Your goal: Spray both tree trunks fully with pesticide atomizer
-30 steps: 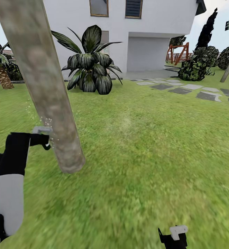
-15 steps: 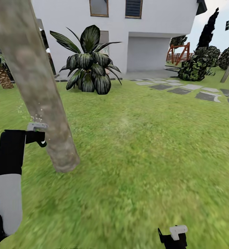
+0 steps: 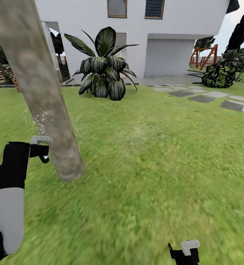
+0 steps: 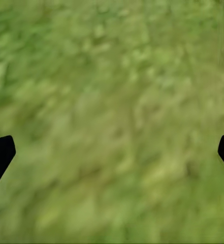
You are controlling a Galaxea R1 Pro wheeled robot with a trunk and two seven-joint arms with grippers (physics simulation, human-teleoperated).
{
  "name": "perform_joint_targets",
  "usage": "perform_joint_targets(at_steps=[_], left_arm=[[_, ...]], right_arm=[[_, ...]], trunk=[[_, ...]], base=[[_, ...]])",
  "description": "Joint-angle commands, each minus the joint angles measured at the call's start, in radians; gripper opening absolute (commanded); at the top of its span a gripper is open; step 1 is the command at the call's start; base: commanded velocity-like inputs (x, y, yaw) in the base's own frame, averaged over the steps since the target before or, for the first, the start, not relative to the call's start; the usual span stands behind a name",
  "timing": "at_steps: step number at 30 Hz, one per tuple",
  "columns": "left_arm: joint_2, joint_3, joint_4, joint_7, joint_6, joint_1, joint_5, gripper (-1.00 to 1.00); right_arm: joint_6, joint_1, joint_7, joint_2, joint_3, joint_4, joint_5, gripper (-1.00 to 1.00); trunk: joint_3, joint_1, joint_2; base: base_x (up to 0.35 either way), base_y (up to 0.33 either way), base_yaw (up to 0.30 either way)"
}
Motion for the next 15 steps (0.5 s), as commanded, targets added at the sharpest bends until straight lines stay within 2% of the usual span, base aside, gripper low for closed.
perform_joint_targets(at_steps=[1, 5, 7, 11, 13, 15], left_arm=[[-0.002, -0.003, 0.002, 0.004, 0.000, 0.000, -0.001, -1.00], [-0.005, -0.001, 0.004, 0.008, 0.000, 0.001, -0.001, -1.00], [0.004, 0.007, 0.005, 0.008, 0.001, 0.001, -0.002, -1.00], [0.041, 0.081, 0.012, 0.006, -0.007, 0.009, -0.001, -1.00], [0.036, 0.081, 0.017, 0.007, -0.010, 0.033, 0.000, -1.00], [0.027, 0.054, 0.019, 0.008, -0.008, 0.039, 0.003, -1.00]], right_arm=[[0.000, 0.000, 0.000, 0.000, 0.000, 0.000, 0.000, 1.00], [0.000, 0.000, 0.001, 0.000, 0.000, 0.000, 0.000, 1.00], [0.000, 0.000, 0.001, 0.000, 0.000, 0.000, 0.000, 1.00], [0.000, 0.000, 0.001, 0.000, 0.000, 0.000, 0.000, 1.00], [0.000, 0.000, 0.000, 0.000, 0.000, 0.000, 0.000, 1.00], [0.000, 0.000, 0.000, 0.000, 0.000, 0.000, 0.000, 1.00]], trunk=[[0.000, 0.000, 0.000], [0.000, 0.000, 0.000], [0.000, 0.000, 0.000], [0.000, 0.000, 0.000], [0.000, 0.000, 0.000], [0.000, 0.000, 0.000]], base=[[0.134, -0.270, 0.001], [0.210, -0.212, 0.000], [0.249, -0.176, 0.000], [0.253, -0.172, 0.000], [0.253, -0.171, 0.136], [0.253, -0.171, 0.245]])
